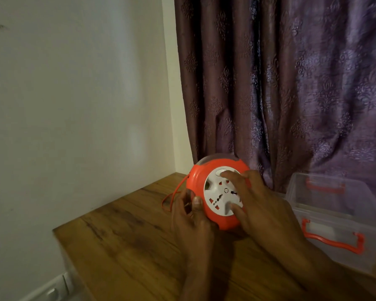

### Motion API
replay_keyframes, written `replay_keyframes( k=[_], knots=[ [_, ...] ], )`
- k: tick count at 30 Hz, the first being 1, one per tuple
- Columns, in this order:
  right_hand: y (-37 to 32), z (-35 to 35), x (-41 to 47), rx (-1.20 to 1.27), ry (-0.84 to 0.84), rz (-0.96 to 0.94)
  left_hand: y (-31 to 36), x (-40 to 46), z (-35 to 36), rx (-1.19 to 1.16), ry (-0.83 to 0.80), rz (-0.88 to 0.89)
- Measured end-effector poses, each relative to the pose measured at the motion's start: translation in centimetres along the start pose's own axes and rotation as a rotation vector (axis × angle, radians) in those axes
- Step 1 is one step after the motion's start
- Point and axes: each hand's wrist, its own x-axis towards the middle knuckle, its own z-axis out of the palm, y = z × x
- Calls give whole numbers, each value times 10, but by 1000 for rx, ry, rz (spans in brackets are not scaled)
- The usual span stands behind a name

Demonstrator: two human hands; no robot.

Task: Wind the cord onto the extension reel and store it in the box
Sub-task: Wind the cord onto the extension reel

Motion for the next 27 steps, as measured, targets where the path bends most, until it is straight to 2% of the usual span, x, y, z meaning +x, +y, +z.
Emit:
replay_keyframes(
  k=[3, 6, 11, 16, 27],
  knots=[
    [4, 10, -1, -34, -110, -67, -1, 0, 0, 12, -13, -11],
    [7, 14, 1, -62, -167, -41, 0, -2, 2, 15, -44, -21],
    [9, 11, 1, -109, -61, -13, 2, -2, 2, 35, -55, 1],
    [11, 8, 1, 27, 17, 129, 4, -8, 5, 44, -62, -11],
    [10, 8, 1, 176, 89, 317, 1, -10, 9, 90, -138, 52]
  ],
)
